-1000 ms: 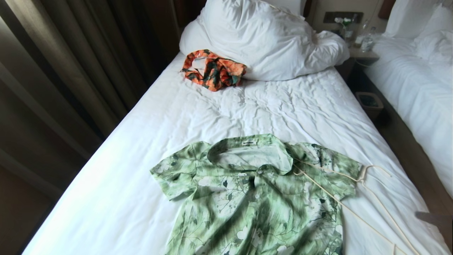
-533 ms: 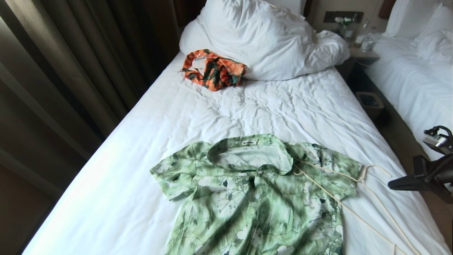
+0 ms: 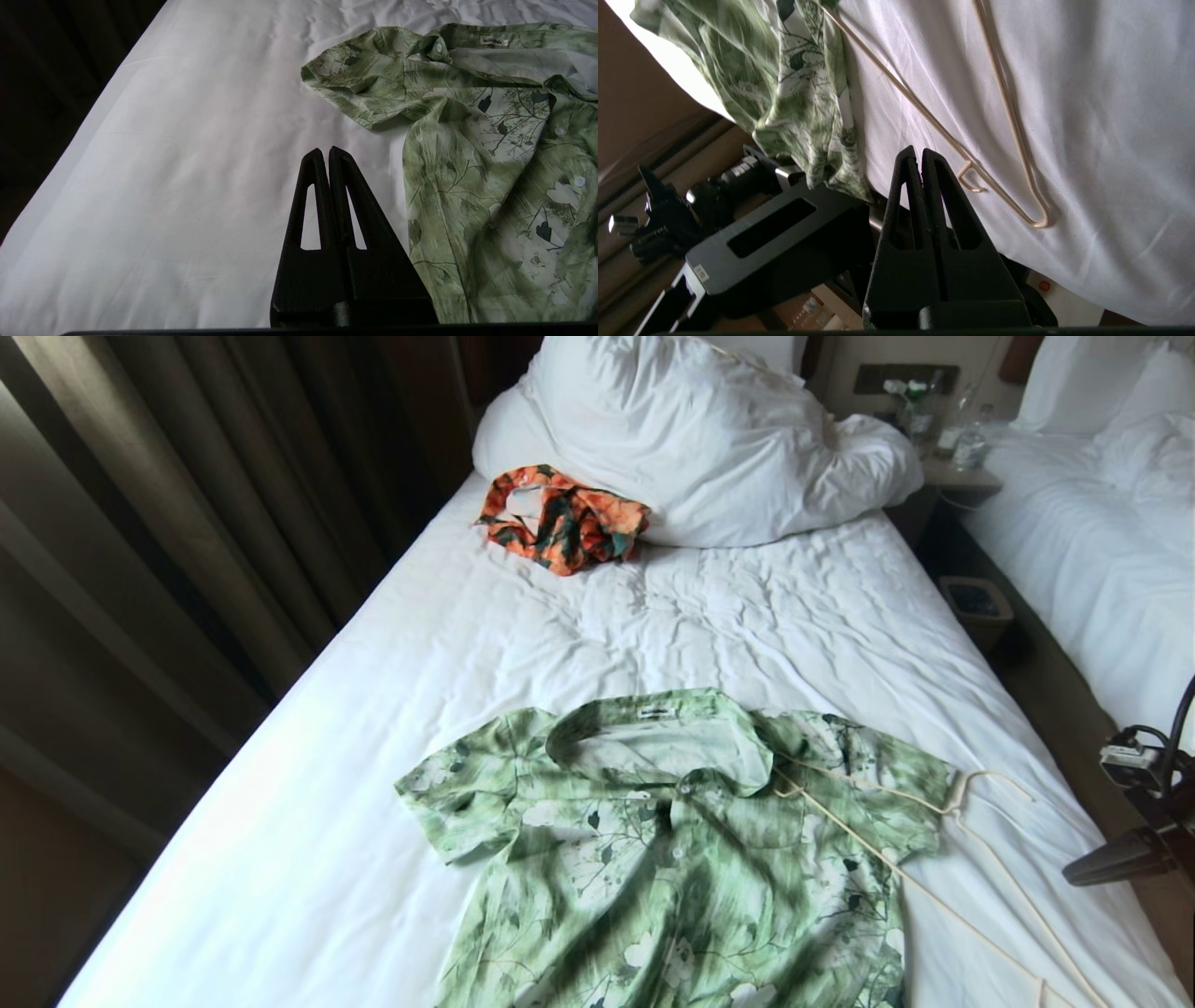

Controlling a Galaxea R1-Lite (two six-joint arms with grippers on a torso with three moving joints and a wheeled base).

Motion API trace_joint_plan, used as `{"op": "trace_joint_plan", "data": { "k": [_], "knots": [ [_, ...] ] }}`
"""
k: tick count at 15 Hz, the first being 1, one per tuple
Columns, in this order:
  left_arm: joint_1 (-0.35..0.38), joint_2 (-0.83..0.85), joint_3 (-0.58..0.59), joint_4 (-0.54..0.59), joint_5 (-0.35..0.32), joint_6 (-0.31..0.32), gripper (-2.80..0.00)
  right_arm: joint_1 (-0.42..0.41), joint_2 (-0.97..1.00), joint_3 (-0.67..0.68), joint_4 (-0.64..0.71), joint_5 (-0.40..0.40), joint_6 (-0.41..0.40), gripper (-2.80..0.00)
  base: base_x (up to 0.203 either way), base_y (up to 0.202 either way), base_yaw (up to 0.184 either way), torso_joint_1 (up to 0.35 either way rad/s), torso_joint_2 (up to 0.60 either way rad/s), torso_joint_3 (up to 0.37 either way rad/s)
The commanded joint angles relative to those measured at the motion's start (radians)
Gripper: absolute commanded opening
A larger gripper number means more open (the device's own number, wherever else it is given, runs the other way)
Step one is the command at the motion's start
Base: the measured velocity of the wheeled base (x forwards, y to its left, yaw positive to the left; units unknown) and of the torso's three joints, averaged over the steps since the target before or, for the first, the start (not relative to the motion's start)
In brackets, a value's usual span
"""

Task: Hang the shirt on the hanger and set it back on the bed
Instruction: Lift the shirt and hanger

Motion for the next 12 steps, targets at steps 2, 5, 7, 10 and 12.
{"op": "trace_joint_plan", "data": {
  "k": [2,5,7,10,12],
  "knots": [
    [0.0,0.0,0.002,-0.001,0.0,-0.001,-2.8,-0.049,0.083,-0.024,0.034,0.026,-0.119,0.0,0.0,0.0,0.0,0.0,0.0,0.0],
    [0.0,0.0,0.002,0.001,0.0,-0.001,-2.8,-0.06,0.126,-0.019,0.027,0.103,-0.221,0.0,0.0,0.0,0.0,0.0,0.0,0.0],
    [0.0,0.0,0.002,-0.001,0.0,-0.001,-2.8,-0.062,0.15,-0.019,0.032,0.137,-0.321,0.0,0.0,0.0,0.0,0.0,0.0,0.0],
    [0.0,0.0,0.002,0.001,0.0,-0.001,-2.8,-0.046,0.19,-0.044,0.019,0.197,-0.308,0.0,0.0,0.0,0.0,0.0,0.0,0.0],
    [0.0,0.0,0.002,0.0,0.0,-0.001,-2.8,-0.044,0.194,-0.048,0.001,0.255,-0.301,0.0,0.0,0.0,0.0,0.0,0.0,0.0]
  ]
}}
